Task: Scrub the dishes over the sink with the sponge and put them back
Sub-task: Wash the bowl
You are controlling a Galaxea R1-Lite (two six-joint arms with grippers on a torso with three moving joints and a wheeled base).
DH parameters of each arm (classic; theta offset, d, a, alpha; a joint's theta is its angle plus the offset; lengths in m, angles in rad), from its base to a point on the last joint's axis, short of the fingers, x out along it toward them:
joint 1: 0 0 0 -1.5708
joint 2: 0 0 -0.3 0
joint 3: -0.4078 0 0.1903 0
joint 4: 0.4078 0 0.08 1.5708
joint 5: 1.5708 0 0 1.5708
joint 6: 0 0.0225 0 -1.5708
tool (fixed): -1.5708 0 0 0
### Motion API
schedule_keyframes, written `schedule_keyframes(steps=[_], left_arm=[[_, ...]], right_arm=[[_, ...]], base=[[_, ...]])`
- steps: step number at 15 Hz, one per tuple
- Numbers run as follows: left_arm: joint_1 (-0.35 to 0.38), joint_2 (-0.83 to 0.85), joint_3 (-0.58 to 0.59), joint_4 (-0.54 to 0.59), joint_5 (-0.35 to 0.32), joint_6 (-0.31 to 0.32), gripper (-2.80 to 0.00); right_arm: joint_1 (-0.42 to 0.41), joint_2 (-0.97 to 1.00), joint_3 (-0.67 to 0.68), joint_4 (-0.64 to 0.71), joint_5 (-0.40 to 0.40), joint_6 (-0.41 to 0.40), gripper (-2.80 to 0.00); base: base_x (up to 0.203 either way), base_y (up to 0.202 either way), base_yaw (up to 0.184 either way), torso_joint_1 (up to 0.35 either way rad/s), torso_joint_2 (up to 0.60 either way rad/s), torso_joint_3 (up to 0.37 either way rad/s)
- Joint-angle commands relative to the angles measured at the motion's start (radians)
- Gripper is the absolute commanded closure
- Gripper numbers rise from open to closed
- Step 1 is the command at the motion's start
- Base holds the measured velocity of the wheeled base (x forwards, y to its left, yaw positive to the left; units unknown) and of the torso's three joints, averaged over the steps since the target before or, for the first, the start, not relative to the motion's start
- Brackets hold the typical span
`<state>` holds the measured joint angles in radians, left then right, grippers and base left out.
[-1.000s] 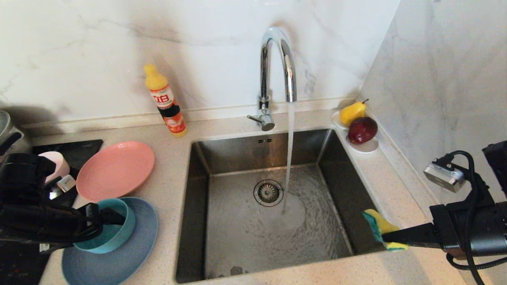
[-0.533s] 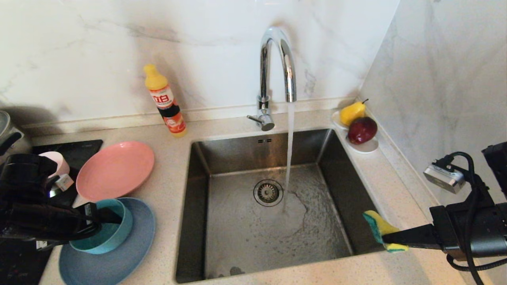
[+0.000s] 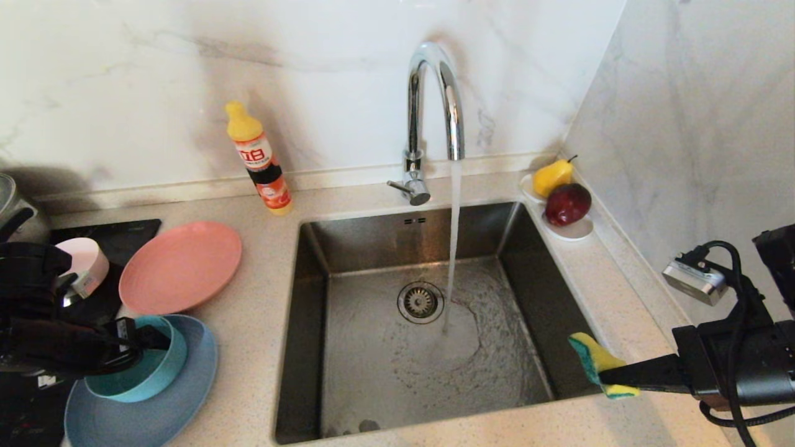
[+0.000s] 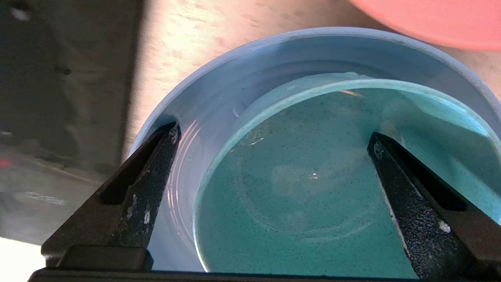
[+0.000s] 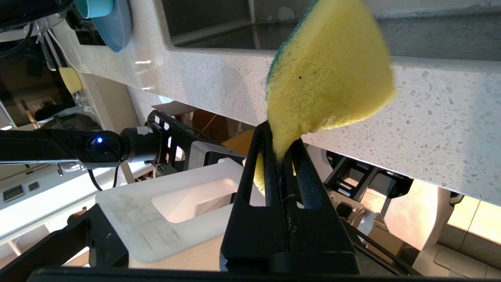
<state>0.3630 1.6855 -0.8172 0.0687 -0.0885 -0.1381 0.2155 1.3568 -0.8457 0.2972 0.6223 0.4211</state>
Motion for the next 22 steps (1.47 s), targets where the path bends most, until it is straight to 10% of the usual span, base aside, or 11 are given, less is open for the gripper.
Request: schedule_keyframes(steps=[1,6,7,22], left_arm=[[0.008,0.002,-0.001,0.0,-0.003,-0.003,-2.8],[0.007,0.004,0.01,0.013,-0.013,-0.015,-2.8],[0.007,0.006,0.009,0.013,-0.014,-0.018,0.0],[0.072,-0.007,-0.021,0.032,-0.011,-0.004,0.0]], right_arm=[[0.001,0.008,0.001,0.002,0.005,0.002,0.0],[0.001,0.006,-0.004,0.002,0.005,0.002,0.0],[0.001,0.004,-0.004,0.002,0.005,0.001,0.0],[0.001,0.015,0.001,-0.001,0.004,-0.001,0.0]], base=[[0.0,0.0,0.0,0.0,0.0,0.0],[0.0,0.0,0.0,0.0,0.0,0.0],[0.0,0.0,0.0,0.0,0.0,0.0],[0.0,0.0,0.0,0.0,0.0,0.0]])
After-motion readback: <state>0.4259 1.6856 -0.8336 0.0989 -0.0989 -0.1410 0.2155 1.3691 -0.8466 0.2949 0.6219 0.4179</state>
